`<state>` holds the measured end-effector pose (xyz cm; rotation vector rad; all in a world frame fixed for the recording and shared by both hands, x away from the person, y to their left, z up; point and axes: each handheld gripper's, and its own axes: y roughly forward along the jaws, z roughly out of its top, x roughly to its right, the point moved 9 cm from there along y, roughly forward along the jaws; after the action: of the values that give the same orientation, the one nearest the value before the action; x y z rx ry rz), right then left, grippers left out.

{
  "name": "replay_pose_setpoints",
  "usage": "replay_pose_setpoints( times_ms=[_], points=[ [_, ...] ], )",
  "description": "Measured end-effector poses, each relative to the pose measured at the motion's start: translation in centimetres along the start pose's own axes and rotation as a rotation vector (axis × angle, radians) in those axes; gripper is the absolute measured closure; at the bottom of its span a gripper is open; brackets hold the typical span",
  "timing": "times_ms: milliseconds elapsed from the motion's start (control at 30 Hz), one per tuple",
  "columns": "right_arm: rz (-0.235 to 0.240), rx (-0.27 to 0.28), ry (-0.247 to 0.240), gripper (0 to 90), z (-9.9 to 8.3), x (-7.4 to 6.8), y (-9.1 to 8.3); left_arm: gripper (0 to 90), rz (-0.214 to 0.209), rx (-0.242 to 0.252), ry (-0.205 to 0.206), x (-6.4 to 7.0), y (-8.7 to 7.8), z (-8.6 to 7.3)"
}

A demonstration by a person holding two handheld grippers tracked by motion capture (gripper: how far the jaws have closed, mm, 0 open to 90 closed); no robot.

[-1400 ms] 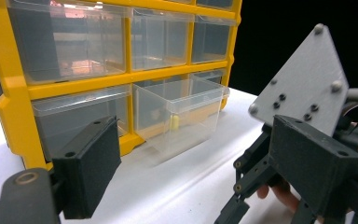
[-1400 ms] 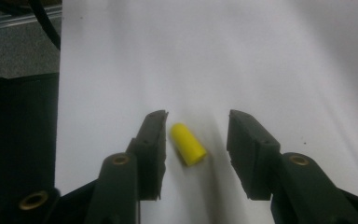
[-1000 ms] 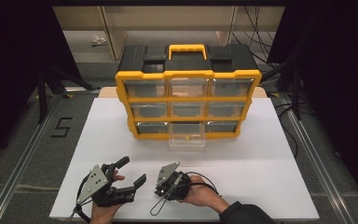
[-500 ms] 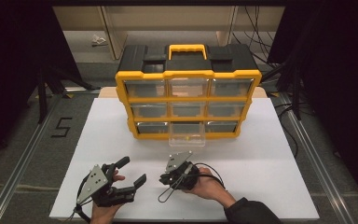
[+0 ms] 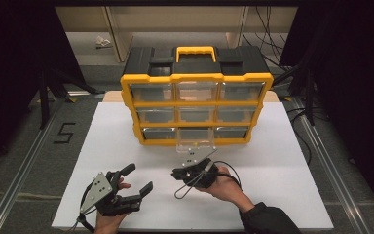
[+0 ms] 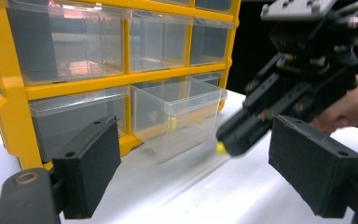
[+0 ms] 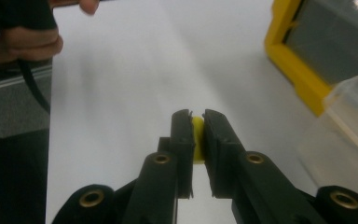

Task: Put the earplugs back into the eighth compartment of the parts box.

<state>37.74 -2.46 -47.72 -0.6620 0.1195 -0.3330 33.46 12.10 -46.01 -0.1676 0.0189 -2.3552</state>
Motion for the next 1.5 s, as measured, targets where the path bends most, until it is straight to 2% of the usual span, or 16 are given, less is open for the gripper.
replay_pose_setpoints(
  times_ms=[200,433,600,900,1500],
  points=[
    [-0.053,0.081,0.030,82.9,1.3,1.5,-2.3,16.3,0.000,-0.001,0.001,0.0,0.0,0.0],
    [-0.133,0.174,0.106,82.9,2.4,3.6,-4.7,16.3,0.000,-0.001,0.002,0.0,0.0,0.0],
    [-0.197,0.209,0.149,82.9,2.5,5.2,-5.8,16.3,-0.001,0.000,0.005,0.0,0.0,0.0],
    [-0.277,0.231,0.240,82.9,1.4,8.4,-6.6,16.3,0.000,-0.001,0.004,0.0,0.0,0.0],
    [-0.316,0.223,0.281,82.6,0.5,10.2,-6.2,16.3,0.000,-0.001,0.003,0.0,0.0,-0.1]
  ],
)
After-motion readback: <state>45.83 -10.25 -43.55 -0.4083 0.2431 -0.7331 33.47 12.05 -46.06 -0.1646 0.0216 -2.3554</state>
